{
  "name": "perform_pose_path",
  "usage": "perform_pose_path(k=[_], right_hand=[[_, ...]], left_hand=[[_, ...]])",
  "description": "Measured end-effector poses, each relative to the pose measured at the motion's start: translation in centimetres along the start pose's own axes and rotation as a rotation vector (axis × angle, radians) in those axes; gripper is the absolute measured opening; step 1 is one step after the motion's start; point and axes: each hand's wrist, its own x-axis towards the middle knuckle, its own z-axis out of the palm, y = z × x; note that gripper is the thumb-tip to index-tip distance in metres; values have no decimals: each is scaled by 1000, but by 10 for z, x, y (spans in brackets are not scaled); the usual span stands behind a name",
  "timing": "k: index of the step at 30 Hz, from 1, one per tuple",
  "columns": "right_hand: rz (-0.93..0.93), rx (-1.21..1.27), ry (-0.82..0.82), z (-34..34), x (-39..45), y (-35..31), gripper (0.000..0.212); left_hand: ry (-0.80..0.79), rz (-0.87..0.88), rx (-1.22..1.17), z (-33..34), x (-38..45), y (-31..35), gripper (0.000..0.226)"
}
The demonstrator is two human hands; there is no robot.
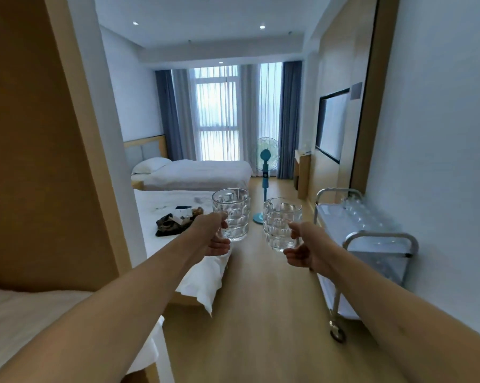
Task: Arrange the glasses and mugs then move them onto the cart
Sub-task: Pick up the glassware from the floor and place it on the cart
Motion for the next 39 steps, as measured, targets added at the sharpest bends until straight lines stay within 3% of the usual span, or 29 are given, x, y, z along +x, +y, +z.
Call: perform_pose_path(k=[7,15,29,39], right_hand=[[70,0,125,3,24,11,20],[77,29,169,-5,93,2,27],[33,39,126,-31,306,-68,28],[95,18,193,-57,449,-87,28]], left_hand=[[-146,-27,1,9,63,-2,34],[-224,-13,26,37,130,14,33],[-191,64,80,119,318,110,37],[-242,-22,58,184,459,135,35]])
